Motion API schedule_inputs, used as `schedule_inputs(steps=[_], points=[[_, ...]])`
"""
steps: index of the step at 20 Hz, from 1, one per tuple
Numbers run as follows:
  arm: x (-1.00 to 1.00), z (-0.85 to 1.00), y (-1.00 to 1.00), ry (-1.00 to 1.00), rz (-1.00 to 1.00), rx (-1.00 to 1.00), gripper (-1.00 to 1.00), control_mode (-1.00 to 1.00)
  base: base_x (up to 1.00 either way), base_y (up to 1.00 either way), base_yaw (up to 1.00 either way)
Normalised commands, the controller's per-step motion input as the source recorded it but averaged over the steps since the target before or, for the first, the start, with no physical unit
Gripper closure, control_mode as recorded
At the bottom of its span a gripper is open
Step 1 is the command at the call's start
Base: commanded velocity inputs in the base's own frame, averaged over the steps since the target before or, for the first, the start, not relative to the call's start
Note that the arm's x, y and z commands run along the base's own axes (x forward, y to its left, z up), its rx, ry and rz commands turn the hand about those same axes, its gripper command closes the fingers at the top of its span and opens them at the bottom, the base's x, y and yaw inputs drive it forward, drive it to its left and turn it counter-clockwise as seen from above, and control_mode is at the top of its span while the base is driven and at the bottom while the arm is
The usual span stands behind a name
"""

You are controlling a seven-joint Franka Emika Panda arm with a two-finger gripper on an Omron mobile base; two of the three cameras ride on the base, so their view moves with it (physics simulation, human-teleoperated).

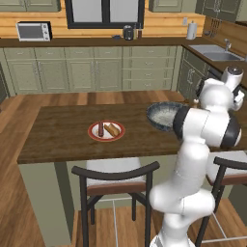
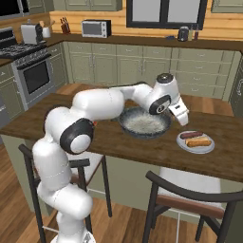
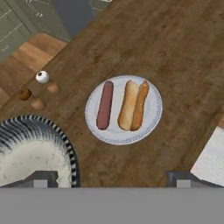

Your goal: Place one bun and one sausage from the bowl on each plate.

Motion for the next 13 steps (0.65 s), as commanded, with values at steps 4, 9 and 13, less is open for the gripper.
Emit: schedule_inputs(steps=[4, 9, 13], points=[[-1.0, 0.75, 0.72, -0.36, 0.0, -0.17, -1.0, -1.0, 0.0, 0.0, 0.0], [-1.0, 0.57, 0.72, -0.39, 0.03, -0.2, -1.0, -1.0, 0.0, 0.0, 0.0], [-1.0, 0.44, 0.89, -0.35, 0.03, -0.25, -1.0, -1.0, 0.0, 0.0, 0.0]])
